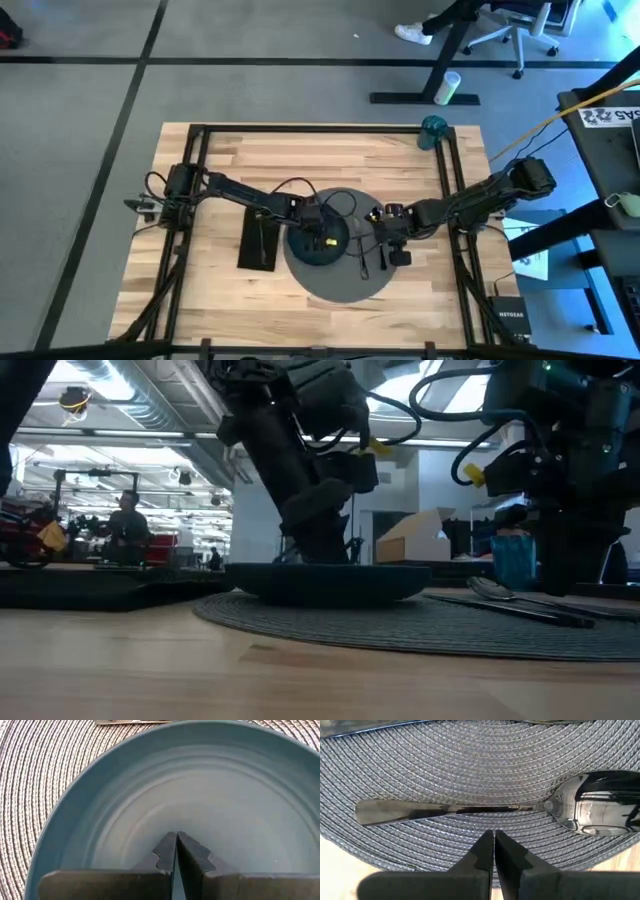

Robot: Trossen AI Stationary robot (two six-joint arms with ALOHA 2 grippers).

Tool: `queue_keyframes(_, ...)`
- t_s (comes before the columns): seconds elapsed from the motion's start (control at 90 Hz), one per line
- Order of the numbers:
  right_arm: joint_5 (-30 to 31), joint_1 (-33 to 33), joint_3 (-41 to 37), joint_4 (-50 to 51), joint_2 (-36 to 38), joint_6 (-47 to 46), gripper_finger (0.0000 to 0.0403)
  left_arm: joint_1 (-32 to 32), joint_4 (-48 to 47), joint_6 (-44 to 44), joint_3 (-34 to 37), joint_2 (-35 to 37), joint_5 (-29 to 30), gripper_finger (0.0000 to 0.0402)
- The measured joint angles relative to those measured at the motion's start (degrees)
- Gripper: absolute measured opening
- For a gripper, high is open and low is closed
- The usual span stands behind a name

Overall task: Set table place
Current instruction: Adjust the dark blue plate on the gray table mat, then adjust the black table napkin

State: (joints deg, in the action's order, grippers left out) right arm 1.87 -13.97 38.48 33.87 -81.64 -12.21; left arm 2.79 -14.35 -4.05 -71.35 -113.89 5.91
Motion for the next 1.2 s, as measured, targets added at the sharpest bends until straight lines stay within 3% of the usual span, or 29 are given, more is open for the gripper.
queue_keyframes(1.2, -0.46, 0.01, -0.02, -0.87, 0.01, 0.04, 0.0000, -0.17, 7.95, 0.22, -0.85, -1.51, -2.57, 0.0000)
